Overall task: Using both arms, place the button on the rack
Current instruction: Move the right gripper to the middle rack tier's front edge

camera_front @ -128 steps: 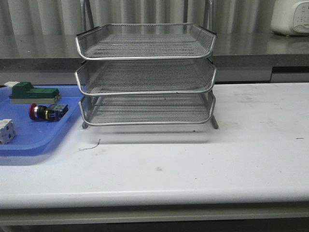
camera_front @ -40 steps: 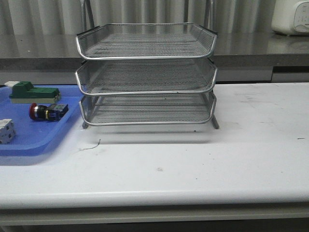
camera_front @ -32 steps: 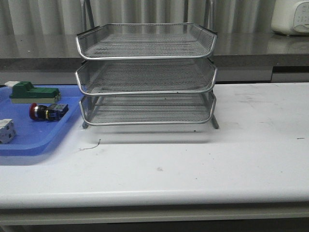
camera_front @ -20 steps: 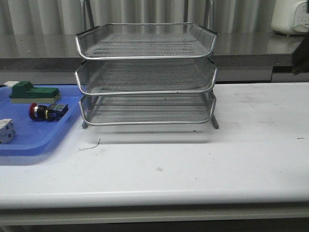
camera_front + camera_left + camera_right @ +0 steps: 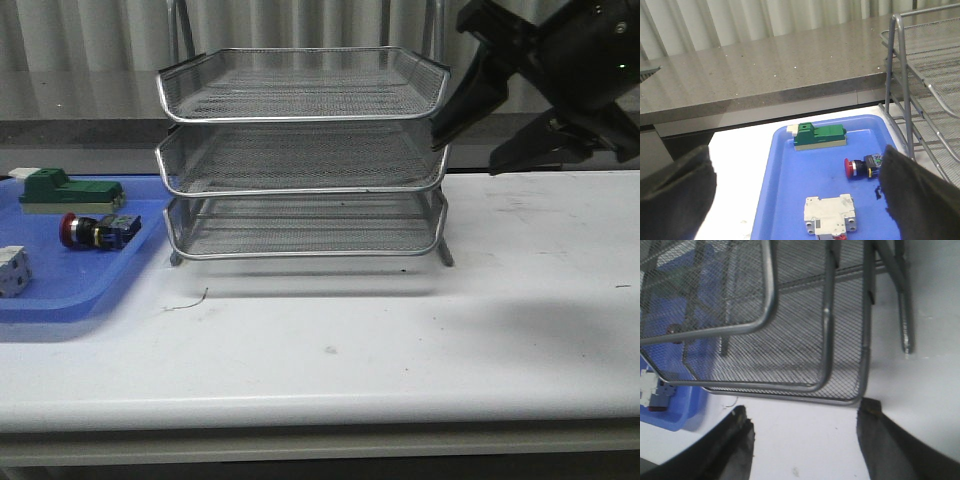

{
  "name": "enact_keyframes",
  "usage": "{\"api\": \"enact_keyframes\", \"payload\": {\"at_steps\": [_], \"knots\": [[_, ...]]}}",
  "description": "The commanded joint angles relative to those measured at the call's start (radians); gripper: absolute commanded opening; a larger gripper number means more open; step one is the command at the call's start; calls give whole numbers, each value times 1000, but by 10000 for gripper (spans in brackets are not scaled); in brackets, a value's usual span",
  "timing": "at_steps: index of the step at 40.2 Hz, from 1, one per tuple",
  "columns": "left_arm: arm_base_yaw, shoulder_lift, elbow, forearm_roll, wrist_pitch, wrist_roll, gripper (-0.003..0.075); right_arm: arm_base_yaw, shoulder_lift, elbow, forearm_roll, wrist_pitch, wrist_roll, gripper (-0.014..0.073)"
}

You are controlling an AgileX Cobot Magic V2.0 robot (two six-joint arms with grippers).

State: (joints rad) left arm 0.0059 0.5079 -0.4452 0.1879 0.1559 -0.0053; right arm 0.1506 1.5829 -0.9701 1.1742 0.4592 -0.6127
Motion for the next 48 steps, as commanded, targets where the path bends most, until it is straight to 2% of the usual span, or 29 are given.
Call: {"api": "enact_keyframes", "payload": {"at_steps": [1, 10, 18, 25, 36, 41, 48], "knots": [[2, 9, -36, -3, -73, -9, 629, -1, 11, -48, 157, 14, -106, 464], [2, 9, -36, -3, -73, -9, 629, -1, 97, -104, 205, 10, -131, 460], [2, 9, -36, -3, -73, -9, 629, -4, 159, -161, 209, 17, -131, 350], [2, 9, -36, -3, -73, -9, 629, -6, 183, -173, 236, 15, -131, 342], [2, 9, -36, -3, -73, -9, 629, -6, 184, -173, 237, 19, -131, 104], [2, 9, -36, -3, -73, -9, 629, -6, 184, -173, 236, 27, -131, 73], [2, 9, -36, -3, -73, -9, 629, -29, 184, -172, 236, 75, -131, 74]]}}
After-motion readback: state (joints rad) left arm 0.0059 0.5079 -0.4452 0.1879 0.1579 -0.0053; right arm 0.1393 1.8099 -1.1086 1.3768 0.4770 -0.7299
